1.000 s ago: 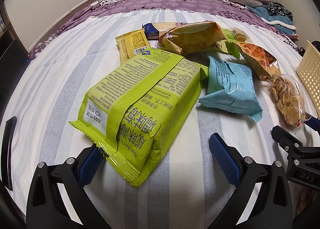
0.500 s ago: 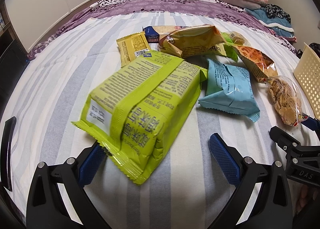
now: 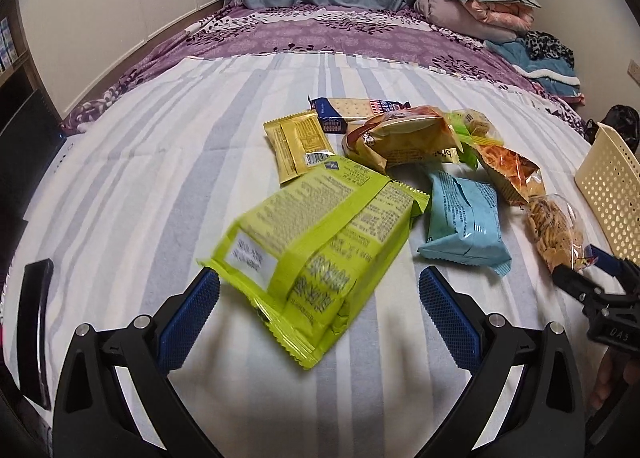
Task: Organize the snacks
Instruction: 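Grasp the lime-green biscuit pack with left tool while right tool grasps the clear cookie bag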
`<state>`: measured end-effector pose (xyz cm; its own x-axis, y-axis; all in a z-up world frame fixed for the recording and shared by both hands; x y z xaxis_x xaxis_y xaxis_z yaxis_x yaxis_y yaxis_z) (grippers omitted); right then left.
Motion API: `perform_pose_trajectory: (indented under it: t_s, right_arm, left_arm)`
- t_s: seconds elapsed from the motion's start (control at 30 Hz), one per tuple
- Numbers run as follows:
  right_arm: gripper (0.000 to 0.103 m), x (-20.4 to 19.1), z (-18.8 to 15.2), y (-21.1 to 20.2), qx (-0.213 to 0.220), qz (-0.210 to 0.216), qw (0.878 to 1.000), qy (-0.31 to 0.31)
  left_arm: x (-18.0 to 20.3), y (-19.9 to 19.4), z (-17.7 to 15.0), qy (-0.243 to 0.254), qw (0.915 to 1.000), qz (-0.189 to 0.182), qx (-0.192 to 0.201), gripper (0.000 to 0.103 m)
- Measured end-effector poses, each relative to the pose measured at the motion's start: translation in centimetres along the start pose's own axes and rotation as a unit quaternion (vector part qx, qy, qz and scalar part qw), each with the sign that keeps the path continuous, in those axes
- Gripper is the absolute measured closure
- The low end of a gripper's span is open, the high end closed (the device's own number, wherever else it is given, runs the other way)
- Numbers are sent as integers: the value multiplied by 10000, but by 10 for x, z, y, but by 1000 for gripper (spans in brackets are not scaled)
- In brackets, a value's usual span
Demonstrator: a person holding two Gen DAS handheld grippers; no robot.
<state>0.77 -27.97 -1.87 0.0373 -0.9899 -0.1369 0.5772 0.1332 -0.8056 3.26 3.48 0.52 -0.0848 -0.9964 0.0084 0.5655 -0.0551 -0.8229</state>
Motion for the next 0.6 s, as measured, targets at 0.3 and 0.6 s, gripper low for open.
perform_pose_trajectory:
  t_s: [0.3, 0.6]
  right_arm:
    - [5, 9, 11, -2, 116, 127, 9998, 120]
    - [5, 2, 25, 12, 28, -31, 10000, -28]
  left_arm:
    - [-16, -8, -1, 75, 10000, 18, -9, 2]
    - [-4, 14, 26, 573, 9983, -40, 64, 2]
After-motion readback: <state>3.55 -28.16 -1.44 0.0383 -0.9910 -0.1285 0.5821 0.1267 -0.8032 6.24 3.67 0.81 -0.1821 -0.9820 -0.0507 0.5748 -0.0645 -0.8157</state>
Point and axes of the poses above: each gripper's, at about its wrist camera, not at the fingertips, and y roughly the way its jaws point, x to its right, z to its top, the point moved 5 cm from there along y, roughly the way its jaws point
